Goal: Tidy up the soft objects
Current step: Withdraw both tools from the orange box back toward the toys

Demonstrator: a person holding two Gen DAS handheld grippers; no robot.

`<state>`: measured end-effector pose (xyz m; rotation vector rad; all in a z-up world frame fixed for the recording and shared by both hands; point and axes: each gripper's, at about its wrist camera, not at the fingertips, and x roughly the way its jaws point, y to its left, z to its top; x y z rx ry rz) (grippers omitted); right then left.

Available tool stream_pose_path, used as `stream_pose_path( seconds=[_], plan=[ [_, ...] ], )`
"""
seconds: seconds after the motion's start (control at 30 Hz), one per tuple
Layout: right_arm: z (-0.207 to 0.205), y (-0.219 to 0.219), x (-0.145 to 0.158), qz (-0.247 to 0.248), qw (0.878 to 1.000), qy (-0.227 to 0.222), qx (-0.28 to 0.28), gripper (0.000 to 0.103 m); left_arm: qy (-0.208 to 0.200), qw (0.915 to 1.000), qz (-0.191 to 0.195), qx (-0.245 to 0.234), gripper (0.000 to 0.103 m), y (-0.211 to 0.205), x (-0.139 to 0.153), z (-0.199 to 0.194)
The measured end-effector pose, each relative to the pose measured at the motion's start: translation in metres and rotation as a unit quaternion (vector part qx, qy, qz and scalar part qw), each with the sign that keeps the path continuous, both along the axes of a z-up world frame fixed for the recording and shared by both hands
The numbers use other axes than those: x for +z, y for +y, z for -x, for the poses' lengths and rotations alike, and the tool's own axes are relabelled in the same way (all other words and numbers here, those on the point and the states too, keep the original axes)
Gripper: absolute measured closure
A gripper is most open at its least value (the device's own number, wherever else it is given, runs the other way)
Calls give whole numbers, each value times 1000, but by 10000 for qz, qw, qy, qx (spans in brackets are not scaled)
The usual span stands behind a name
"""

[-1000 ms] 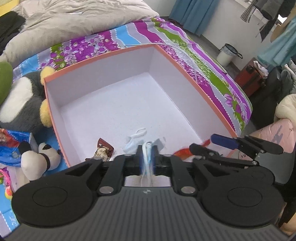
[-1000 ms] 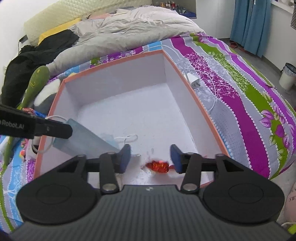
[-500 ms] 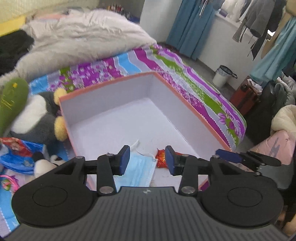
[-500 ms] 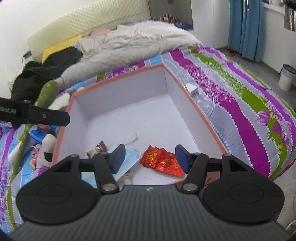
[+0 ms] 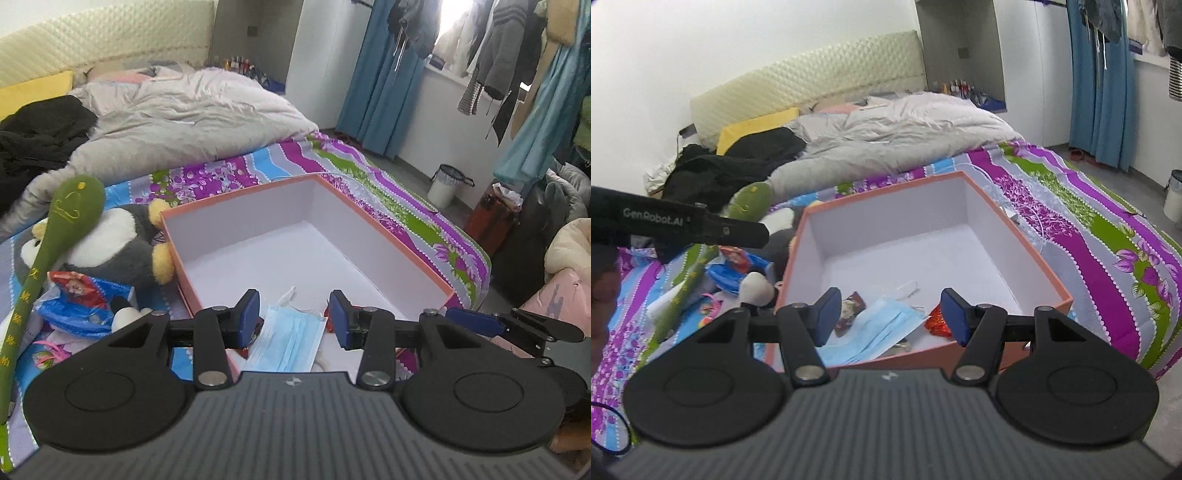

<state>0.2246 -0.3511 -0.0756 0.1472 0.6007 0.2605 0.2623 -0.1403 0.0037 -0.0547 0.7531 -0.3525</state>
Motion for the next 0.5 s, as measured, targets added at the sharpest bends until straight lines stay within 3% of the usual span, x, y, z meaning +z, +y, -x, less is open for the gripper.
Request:
stream_pose_path(
  seconds=[0.5],
  plan=[
    [58, 31, 2, -39, 9992, -188, 345, 41, -253, 9985, 298, 390, 55, 53, 3, 95]
  ],
)
